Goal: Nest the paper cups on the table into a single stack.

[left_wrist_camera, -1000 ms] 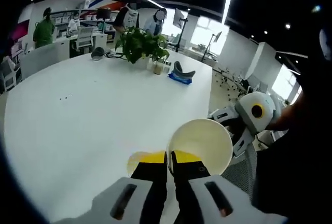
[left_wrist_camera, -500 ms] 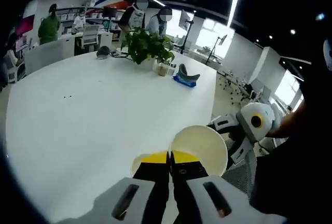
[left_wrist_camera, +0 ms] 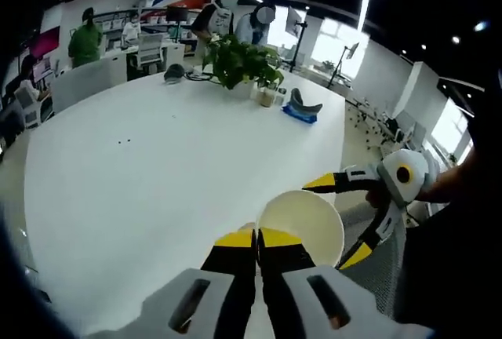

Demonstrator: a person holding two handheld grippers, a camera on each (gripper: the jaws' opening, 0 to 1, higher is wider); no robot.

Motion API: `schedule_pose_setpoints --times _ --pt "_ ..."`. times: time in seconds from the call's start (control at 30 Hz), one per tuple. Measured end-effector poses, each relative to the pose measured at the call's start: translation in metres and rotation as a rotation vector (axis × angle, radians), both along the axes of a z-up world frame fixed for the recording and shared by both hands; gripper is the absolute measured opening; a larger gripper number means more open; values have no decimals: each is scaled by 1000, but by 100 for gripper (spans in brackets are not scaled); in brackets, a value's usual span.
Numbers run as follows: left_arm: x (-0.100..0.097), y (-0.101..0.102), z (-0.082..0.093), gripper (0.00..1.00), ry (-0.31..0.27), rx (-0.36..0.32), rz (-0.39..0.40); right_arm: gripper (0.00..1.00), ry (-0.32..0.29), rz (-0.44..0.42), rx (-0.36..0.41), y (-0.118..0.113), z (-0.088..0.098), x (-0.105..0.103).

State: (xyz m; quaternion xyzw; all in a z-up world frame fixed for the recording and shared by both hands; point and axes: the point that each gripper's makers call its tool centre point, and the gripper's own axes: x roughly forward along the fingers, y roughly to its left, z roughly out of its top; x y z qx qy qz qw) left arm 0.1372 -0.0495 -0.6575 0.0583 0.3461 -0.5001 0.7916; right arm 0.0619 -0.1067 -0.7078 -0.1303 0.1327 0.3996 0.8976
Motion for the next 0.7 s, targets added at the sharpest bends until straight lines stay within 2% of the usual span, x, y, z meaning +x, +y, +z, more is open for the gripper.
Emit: schedule_pose_setpoints --times 0.17,0.4,0.7 --pt "3 1 -4 0 0 18 6 83 18 -29 -1 -4 -6 1" --pt "3 3 -8 0 6 29 7 93 51 -52 39 -4 -10 0" --pt "4 7 -15 0 13 56 15 96 70 -61 45 -4 -16 -3"
